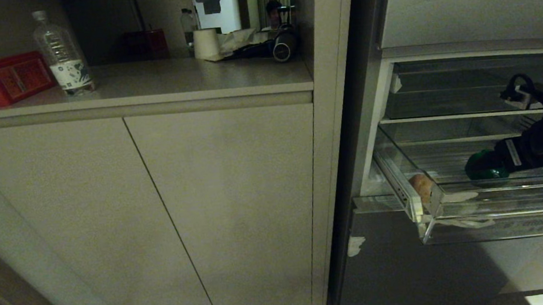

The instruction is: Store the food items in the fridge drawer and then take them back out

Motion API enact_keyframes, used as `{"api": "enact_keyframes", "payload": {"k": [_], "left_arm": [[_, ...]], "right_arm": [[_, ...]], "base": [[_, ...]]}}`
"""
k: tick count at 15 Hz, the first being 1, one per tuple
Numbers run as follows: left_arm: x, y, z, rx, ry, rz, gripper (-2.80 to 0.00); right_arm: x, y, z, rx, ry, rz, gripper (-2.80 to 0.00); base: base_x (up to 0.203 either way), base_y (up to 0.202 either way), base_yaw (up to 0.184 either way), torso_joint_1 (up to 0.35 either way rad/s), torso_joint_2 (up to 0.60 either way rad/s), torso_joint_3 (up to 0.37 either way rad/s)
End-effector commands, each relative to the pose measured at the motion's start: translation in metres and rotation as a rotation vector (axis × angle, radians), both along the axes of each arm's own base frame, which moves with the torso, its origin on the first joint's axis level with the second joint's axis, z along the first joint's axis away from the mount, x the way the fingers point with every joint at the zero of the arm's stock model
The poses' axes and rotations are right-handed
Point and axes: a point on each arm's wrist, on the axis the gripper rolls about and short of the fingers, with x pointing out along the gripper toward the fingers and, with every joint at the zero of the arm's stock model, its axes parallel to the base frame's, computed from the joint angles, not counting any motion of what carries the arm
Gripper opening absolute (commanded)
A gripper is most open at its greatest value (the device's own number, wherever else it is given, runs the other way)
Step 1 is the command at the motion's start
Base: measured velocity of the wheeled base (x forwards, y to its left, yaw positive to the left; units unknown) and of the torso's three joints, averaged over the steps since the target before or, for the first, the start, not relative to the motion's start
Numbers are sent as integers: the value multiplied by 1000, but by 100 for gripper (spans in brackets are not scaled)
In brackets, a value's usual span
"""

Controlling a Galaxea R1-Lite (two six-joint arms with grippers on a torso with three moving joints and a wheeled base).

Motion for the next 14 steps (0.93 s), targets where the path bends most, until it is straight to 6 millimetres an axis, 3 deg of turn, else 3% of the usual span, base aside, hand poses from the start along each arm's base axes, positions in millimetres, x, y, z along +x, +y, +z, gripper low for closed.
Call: {"api": "enact_keyframes", "payload": {"k": [1,10,14], "left_arm": [[0,0,0,0,1,0,-280],[0,0,0,0,1,0,-280],[0,0,0,0,1,0,-280]], "right_arm": [[-2,-3,-5,2,23,-8,0],[-33,-1,1,9,63,22,0],[-20,-2,-1,7,63,25,0]], "base": [[0,0,0,0,0,0],[0,0,0,0,0,0],[0,0,0,0,0,0]]}}
